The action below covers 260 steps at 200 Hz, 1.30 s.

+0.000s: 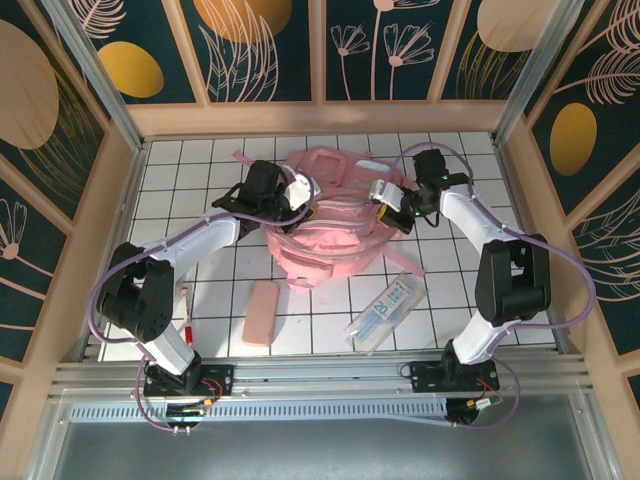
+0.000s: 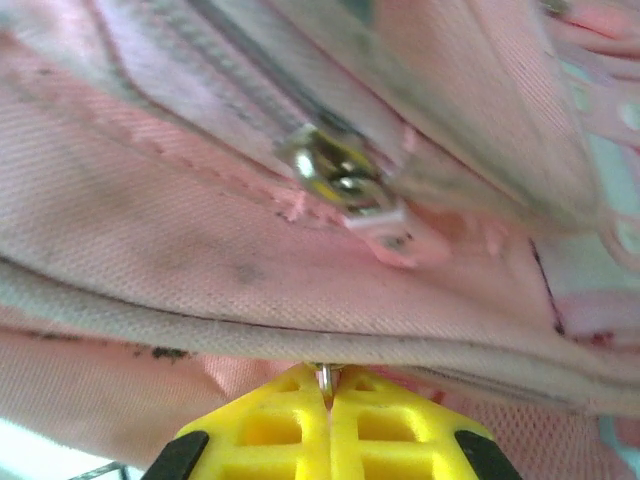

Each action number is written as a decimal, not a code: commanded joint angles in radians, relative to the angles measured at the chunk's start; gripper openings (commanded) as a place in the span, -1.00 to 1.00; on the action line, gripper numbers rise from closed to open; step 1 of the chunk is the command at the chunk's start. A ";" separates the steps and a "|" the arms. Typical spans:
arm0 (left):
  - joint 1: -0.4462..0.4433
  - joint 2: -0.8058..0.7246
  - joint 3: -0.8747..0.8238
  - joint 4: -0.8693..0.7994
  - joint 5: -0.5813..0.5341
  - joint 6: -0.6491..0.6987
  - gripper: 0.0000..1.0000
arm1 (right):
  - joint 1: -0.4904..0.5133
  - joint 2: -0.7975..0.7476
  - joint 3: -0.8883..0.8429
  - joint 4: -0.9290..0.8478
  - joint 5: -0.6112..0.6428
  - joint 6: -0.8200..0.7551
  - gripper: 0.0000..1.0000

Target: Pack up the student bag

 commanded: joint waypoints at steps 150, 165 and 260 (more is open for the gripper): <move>-0.029 0.130 0.211 -0.081 -0.102 -0.172 -1.00 | 0.084 -0.077 -0.024 -0.210 -0.214 -0.058 -1.00; -0.030 0.128 0.209 -0.079 -0.092 -0.189 -1.00 | 0.111 -0.080 -0.029 -0.180 -0.266 -0.018 -1.00; -0.024 0.080 0.176 -0.101 -0.143 -0.169 -1.00 | 0.103 -0.077 -0.076 0.181 -0.468 0.551 -1.00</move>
